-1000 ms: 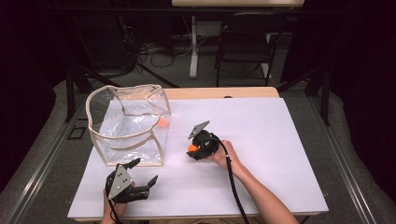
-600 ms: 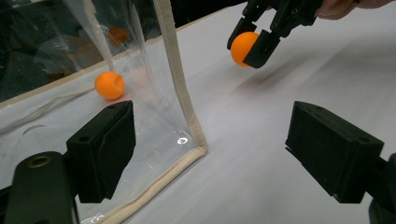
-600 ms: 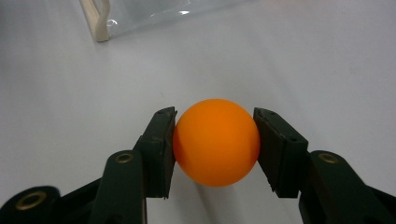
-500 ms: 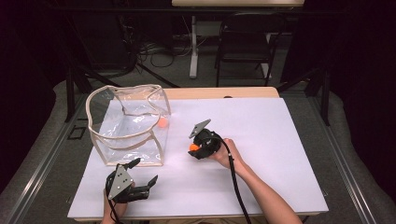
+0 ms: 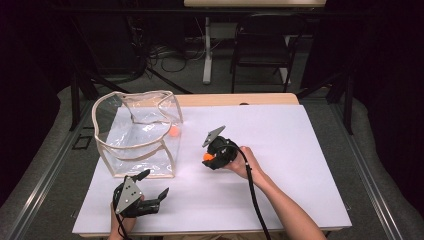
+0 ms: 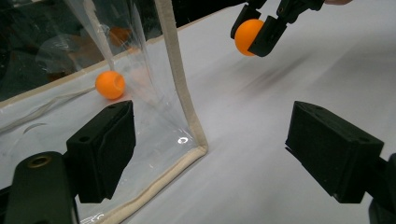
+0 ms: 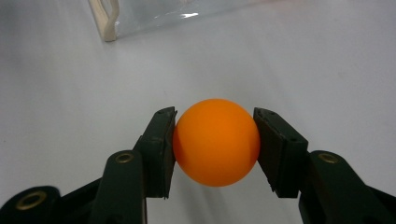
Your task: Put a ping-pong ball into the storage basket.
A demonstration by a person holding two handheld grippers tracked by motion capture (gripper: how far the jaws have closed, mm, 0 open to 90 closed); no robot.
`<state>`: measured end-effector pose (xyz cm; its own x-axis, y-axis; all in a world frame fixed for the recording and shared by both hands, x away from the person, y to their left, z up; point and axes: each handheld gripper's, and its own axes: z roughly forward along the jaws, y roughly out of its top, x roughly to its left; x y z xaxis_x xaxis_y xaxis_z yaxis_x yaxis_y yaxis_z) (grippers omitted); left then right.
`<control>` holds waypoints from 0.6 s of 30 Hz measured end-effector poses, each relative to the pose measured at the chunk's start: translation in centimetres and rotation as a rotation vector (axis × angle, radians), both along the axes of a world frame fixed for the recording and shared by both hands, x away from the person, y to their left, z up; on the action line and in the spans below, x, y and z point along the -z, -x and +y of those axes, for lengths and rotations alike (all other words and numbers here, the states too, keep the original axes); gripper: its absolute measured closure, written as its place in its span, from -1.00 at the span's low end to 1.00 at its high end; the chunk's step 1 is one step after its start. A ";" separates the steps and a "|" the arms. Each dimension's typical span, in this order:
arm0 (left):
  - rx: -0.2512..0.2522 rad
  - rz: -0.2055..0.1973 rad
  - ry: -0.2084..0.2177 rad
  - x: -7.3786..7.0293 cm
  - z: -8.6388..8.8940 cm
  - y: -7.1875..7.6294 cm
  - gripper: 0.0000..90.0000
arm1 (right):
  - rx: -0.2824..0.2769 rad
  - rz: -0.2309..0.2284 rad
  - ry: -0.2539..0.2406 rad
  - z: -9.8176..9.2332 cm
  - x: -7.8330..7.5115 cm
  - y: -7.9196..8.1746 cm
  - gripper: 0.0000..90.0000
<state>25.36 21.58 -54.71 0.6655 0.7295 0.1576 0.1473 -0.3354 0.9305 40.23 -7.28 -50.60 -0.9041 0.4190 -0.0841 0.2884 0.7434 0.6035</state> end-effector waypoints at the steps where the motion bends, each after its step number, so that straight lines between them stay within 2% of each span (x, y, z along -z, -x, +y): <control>1: 0.000 0.000 0.000 0.0 0.0 0.0 -0.65 | 0.000 -0.001 0.001 0.0 -0.1 0.0 0.13; 18: 0.008 -0.003 0.002 0.1 -0.1 0.0 -0.65 | -0.003 -0.014 0.012 -0.5 -1.5 0.1 0.13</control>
<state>25.35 21.48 -54.77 0.6706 0.7248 0.1578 0.1423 -0.3345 0.9316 40.15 -7.80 -49.11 -0.9039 0.4153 -0.1024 0.2776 0.7516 0.5983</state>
